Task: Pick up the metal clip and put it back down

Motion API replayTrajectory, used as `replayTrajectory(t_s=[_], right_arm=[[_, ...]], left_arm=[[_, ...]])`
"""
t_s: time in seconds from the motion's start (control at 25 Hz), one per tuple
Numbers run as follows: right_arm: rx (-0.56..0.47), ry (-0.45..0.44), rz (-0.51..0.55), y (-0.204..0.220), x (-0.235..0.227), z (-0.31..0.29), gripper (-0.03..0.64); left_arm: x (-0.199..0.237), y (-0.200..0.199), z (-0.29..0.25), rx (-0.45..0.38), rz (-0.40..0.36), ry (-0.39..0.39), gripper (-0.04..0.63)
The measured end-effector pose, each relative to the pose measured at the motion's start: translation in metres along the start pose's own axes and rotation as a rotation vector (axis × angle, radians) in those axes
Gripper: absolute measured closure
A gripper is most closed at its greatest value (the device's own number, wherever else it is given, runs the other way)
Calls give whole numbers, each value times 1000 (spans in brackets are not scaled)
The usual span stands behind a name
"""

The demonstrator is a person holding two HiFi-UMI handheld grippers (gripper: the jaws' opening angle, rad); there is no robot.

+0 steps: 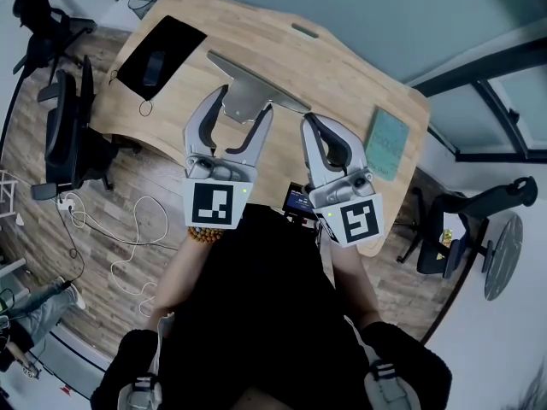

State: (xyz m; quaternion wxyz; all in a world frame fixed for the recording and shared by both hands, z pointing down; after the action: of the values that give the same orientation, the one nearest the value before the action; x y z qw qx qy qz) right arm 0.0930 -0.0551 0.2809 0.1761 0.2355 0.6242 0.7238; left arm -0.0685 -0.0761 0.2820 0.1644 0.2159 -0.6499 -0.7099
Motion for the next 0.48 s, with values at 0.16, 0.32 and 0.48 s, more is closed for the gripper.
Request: replayTrajectory(t_s=[0.16, 0.32, 0.48], right_arm=[[8, -1, -8, 4, 3, -1, 594], [18, -7, -17, 8, 3, -1, 594], [30, -16, -26, 12, 4, -1, 594]], left_arm=[[2, 6, 3, 10, 1, 3, 307], [1, 14, 3, 29, 6, 2, 307], [0, 25, 3, 54, 7, 8, 307]])
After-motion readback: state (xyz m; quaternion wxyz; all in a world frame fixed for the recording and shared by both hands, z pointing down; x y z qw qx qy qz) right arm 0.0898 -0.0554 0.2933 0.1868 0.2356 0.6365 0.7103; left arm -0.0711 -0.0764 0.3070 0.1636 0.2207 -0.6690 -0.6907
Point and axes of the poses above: the fingertips, and each gripper's own axes: z backward along the fingers, x to its left, y out of its underside, the point moved 7 cm from there along z, backward along the fingers, and after that the axes turned 6 degrees about y, right-handed, at the moved point
